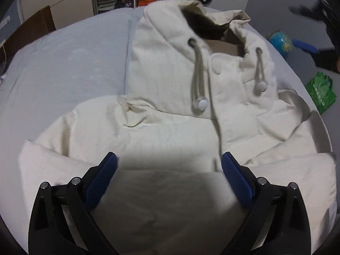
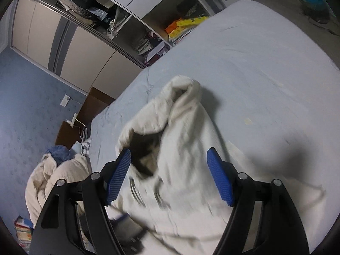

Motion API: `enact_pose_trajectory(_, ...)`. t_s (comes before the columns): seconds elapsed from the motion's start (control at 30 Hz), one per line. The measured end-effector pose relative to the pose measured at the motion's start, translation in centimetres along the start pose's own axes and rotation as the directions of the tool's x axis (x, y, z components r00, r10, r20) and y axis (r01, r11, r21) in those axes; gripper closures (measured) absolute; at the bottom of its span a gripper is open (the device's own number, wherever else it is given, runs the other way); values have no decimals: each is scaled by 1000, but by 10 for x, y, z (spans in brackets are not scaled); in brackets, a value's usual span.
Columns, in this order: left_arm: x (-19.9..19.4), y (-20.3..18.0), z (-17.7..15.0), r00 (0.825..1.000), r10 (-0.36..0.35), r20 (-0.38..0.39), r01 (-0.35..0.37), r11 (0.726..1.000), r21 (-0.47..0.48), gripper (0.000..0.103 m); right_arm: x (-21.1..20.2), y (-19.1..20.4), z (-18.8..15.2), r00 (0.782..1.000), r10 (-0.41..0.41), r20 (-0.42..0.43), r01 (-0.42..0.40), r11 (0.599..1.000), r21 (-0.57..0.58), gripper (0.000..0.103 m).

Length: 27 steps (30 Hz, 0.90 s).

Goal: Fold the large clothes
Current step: 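Reach the right gripper to the hood and grasp its edge, then lift the hood upward with the right gripper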

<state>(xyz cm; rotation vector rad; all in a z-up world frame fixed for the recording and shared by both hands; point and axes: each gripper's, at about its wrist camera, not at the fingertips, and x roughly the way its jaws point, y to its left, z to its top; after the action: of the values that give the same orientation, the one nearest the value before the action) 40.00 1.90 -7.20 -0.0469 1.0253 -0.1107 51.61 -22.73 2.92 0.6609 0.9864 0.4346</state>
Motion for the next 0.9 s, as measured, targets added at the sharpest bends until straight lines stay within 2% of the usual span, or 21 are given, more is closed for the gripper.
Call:
enact_pose_trajectory(0.07,11,6,-4,1000,-18,14,19,999,-27,8,17,-1,16,1000,9,8,-9,999,33,32)
enact_pose_trajectory(0.2,22,6,-13,997,-15,79,17,1000,-18,5,44,-11,43,1000,7,8,-8,996,91,32)
enact_pose_trajectory(0.37,27,14,-22,988,-59,140,67,997,-48,5,70,-20,72,1000,23,13,-25,992,124,32)
enact_pose_trajectory(0.57,23,15,-29,979,-55,195,67,996,-57,5,113,-16,82,997,-67,-47,71,994,77,33)
enact_pose_trajectory(0.63,22,14,-32,976,-53,210,66,996,-58,5,120,-14,79,997,-67,-49,70,995,66,68)
enact_pose_trajectory(0.67,21,14,-33,976,-52,212,66,996,-59,5,120,-10,76,996,-81,-41,82,996,40,70)
enact_pose_trajectory(0.7,21,14,-34,975,-52,214,66,996,-59,5,116,-6,73,996,-87,-22,87,996,17,80)
enact_pose_trajectory(0.8,19,16,-40,975,-53,216,68,996,-61,5,99,7,60,998,-58,30,59,998,-35,87)
enact_pose_trajectory(0.9,23,15,-34,977,-53,206,67,996,-64,5,72,26,39,997,20,70,-16,998,-54,88)
